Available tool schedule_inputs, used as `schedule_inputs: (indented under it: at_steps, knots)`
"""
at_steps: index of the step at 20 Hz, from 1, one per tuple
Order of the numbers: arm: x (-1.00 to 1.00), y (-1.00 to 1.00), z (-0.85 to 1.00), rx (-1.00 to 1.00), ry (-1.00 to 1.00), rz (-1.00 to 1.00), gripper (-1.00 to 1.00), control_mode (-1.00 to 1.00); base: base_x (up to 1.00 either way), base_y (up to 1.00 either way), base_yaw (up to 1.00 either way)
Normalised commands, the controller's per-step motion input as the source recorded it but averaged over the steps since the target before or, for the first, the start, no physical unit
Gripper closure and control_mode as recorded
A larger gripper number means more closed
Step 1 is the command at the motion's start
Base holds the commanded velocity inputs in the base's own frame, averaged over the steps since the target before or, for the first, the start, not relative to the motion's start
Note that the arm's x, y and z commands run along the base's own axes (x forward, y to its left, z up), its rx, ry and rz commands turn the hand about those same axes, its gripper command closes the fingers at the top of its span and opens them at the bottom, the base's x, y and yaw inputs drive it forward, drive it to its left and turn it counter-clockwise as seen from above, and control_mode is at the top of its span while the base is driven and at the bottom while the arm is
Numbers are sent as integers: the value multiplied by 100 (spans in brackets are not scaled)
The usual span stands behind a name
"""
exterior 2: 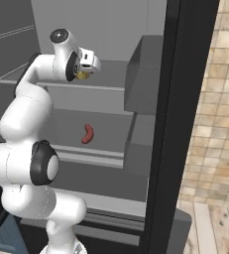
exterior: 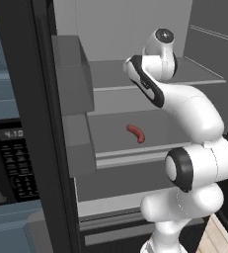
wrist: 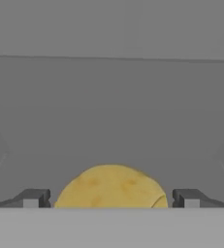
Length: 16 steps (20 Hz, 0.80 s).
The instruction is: Retrieve the sausage and cheese from the fridge and place them on the cutting board on the counter.
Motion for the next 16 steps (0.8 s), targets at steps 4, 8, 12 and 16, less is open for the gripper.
schedule_inputs:
  at_steps: [4, 8, 12, 16]
  knots:
    - [-3, 0, -13, 0, 0, 0, -100, -100, 0, 0, 0]
    - [-31, 0, -29, 0, 2, 0, 100, -100, 0, 0, 0]
    - [-14, 0, -23, 0, 11, 0, 100, -100, 0, 0, 0]
    - [-5, -3, 3, 0, 0, 0, 100, -100, 0, 0, 0]
